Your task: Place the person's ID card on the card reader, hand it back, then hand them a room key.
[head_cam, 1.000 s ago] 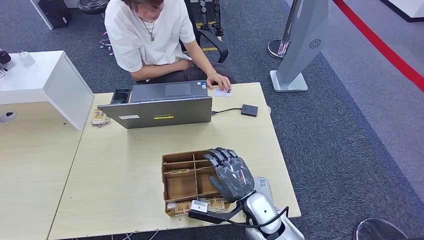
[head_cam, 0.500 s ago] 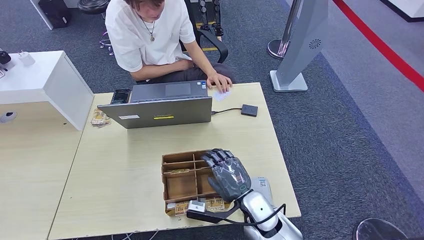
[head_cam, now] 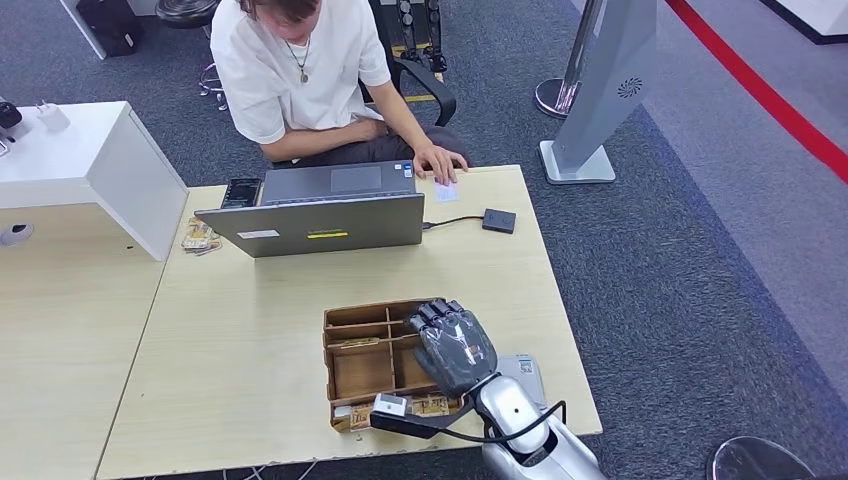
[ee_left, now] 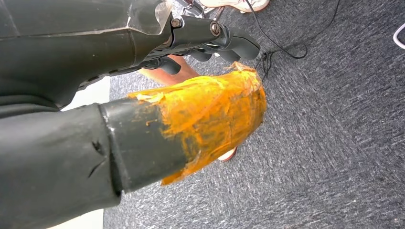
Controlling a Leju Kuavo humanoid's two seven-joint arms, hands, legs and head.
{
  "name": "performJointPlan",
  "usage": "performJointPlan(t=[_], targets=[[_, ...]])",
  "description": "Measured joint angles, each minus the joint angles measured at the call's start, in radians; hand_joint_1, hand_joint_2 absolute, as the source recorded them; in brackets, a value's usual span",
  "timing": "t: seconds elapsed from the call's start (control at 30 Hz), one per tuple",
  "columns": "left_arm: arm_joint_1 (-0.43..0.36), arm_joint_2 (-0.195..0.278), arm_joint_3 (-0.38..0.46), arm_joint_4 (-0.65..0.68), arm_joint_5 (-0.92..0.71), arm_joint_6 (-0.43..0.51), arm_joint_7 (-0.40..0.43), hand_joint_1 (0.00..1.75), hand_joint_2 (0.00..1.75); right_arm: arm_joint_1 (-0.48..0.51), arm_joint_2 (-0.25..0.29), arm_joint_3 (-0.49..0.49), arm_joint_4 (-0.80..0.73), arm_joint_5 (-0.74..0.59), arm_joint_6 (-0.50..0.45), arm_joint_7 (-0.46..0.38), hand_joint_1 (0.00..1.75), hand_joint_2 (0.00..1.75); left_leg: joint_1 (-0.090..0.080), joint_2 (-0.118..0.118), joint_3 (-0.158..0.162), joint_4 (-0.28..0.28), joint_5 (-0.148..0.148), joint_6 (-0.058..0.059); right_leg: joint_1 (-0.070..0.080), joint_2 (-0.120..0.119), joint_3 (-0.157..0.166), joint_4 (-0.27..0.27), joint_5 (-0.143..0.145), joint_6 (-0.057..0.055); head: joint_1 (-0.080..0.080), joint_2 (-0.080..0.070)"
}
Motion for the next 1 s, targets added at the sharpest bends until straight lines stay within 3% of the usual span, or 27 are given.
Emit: performJointPlan(t=[0.23, 1.0], targets=[[0.000, 0.000, 0.000, 0.000, 0.000, 0.000, 0.000, 0.00, 0.00, -0.012, 0.003, 0.000, 0.014, -0.002, -0.011, 0.004, 1.37, 1.75, 0.000, 0.000, 0.000, 0.000, 0.000, 0.000, 0.000, 0.000, 0.000, 0.000, 0.000, 0.000, 0.000, 0.000], [0.000, 0.000, 0.000, 0.000, 0.000, 0.000, 0.000, 0.00, 0.00, -0.015, 0.004, 0.002, 0.012, 0.008, -0.031, 0.006, 1.55, 1.75, 0.000, 0.000, 0.000, 0.000, 0.000, 0.000, 0.000, 0.000, 0.000, 0.000, 0.000, 0.000, 0.000, 0.000]])
